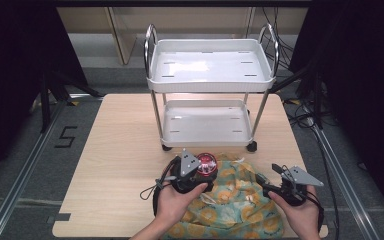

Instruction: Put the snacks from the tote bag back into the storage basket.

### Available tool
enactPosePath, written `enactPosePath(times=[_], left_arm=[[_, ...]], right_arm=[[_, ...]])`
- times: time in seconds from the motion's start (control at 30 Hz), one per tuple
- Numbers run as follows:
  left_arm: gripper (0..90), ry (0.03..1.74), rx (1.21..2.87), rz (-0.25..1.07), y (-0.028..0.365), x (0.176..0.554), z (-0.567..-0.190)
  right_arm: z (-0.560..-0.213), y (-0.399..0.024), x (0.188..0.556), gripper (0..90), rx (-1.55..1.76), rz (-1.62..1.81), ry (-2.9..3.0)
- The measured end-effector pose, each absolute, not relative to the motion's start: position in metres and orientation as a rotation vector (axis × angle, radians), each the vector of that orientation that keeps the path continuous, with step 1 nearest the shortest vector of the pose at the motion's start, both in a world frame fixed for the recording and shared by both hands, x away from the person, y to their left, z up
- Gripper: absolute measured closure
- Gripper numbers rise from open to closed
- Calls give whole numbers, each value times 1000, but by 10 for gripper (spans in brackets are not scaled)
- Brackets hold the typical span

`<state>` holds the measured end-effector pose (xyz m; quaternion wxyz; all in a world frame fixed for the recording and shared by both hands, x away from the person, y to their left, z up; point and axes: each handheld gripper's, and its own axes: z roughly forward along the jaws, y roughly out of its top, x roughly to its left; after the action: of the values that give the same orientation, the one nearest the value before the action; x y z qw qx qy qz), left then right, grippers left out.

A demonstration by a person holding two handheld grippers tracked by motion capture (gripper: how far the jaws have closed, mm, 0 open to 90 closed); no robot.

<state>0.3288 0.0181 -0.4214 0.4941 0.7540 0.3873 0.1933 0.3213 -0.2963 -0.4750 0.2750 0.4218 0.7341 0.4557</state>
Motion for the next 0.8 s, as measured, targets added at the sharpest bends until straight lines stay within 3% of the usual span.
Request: enactPosePath(times=[0.8], left_arm=[[255,951,1814,492,23,333,-418]], right_arm=[[-476,-296,322,285,1124,1229,1968]])
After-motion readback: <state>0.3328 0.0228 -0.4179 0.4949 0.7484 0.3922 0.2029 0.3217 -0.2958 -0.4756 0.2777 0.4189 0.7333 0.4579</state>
